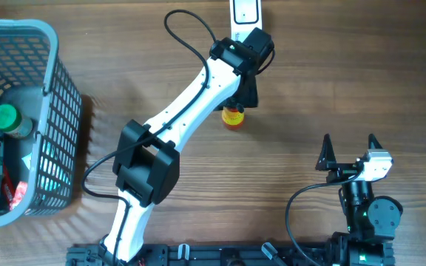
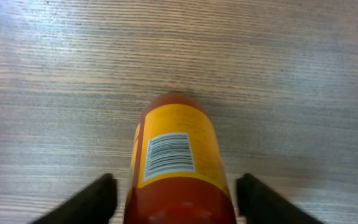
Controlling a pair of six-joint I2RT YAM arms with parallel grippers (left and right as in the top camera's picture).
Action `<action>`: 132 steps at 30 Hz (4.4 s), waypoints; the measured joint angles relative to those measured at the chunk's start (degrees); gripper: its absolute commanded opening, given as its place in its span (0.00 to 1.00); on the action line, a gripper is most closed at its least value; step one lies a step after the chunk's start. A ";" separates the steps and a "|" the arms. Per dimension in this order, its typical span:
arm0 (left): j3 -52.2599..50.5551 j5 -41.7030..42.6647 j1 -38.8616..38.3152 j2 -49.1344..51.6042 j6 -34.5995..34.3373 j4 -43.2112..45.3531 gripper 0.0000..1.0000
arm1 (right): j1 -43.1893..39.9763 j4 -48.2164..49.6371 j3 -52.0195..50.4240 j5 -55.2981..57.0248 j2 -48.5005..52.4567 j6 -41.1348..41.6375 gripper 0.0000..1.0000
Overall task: Scan the item barcode
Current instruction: 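Carry the bottle past the scanner and stand it upright on table, then reach the left gripper into the basket and grasp the green-lidded jar, then carry the green-lidded jar to the table beside the bottle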
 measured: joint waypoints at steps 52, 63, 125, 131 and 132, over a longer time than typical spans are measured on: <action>-23.37 7.34 77.94 -25.92 -1.38 11.41 1.00 | 0.00 0.00 0.00 0.00 0.00 0.00 1.00; -24.33 2.36 77.94 -16.57 -1.73 20.09 1.00 | 0.00 -0.02 0.00 0.00 0.00 0.00 0.99; -13.81 -5.16 16.46 -9.22 -12.57 6.03 0.64 | 0.00 0.00 0.00 0.00 0.02 0.00 1.00; -27.04 -6.10 12.72 -9.11 -33.44 18.64 0.67 | 0.00 0.00 0.00 0.00 0.00 0.00 1.00; -28.26 -7.15 11.56 -9.35 -36.33 20.11 0.73 | 0.00 -0.02 0.00 0.00 0.00 0.00 1.00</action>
